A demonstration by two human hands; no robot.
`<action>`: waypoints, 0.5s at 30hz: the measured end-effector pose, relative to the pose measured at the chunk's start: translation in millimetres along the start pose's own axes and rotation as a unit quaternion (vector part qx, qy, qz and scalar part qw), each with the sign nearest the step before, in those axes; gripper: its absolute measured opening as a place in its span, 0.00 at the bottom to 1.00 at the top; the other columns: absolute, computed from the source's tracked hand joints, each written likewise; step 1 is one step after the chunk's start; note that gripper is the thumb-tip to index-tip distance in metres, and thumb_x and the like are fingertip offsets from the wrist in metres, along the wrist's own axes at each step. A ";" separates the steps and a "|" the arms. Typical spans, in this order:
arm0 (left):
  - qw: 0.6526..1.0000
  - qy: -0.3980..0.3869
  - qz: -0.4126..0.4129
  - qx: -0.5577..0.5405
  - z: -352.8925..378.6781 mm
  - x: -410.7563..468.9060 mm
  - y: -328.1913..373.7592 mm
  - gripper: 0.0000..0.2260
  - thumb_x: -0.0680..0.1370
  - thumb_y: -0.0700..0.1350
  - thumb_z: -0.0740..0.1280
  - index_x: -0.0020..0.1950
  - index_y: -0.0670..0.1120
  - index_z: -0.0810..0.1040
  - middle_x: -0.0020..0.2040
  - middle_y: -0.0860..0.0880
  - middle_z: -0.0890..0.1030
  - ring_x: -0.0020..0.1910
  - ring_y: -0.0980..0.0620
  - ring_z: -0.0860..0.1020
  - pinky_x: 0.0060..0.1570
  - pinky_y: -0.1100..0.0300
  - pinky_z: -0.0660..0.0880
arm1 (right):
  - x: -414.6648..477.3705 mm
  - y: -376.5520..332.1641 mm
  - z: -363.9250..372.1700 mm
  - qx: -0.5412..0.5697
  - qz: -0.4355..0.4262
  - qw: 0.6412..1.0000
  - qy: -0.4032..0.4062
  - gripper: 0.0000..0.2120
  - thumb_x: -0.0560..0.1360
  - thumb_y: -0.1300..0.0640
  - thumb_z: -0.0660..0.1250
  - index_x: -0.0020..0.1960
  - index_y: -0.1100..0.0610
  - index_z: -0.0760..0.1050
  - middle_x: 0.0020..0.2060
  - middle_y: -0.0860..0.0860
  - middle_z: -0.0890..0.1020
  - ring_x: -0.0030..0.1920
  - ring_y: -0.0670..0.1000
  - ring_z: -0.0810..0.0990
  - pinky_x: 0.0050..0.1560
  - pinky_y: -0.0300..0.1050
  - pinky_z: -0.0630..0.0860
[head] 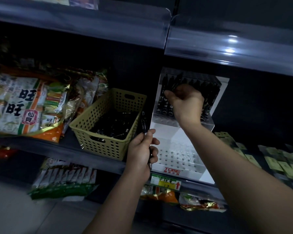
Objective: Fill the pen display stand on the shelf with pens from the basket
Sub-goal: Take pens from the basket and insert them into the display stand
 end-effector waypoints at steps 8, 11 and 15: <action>1.000 0.003 0.000 -0.007 -2.4 -0.1 1.8 0.07 0.81 0.42 0.61 0.52 0.44 0.78 0.33 0.49 0.73 0.23 0.56 0.65 0.19 0.66 0.57 | 1.0 1.1 14.3 -0.094 -0.031 0.994 -0.037 0.10 0.70 0.54 0.74 0.44 0.61 0.81 0.37 0.52 0.82 0.39 0.49 0.78 0.38 0.40 0.69; 1.000 0.002 0.001 -0.009 -2.1 -0.3 2.4 0.07 0.81 0.42 0.61 0.51 0.44 0.78 0.33 0.49 0.73 0.23 0.57 0.65 0.19 0.66 0.57 | -0.6 3.4 17.6 -0.126 -0.035 0.990 -0.048 0.11 0.71 0.52 0.74 0.45 0.61 0.81 0.39 0.54 0.84 0.39 0.51 0.79 0.38 0.40 0.71; 1.000 0.001 -0.002 -0.009 -1.7 -0.7 2.3 0.07 0.81 0.42 0.61 0.52 0.44 0.78 0.33 0.50 0.73 0.23 0.57 0.66 0.19 0.66 0.58 | -0.1 1.3 20.2 -0.165 -0.064 0.983 -0.053 0.12 0.71 0.51 0.73 0.42 0.61 0.81 0.36 0.56 0.84 0.39 0.55 0.81 0.38 0.43 0.73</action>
Point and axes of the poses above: each hand's wrist, its own x-axis towards the middle knuckle, its own z-axis out of the palm, y = z × x, the point moved 4 cm from there along x, towards the middle knuckle
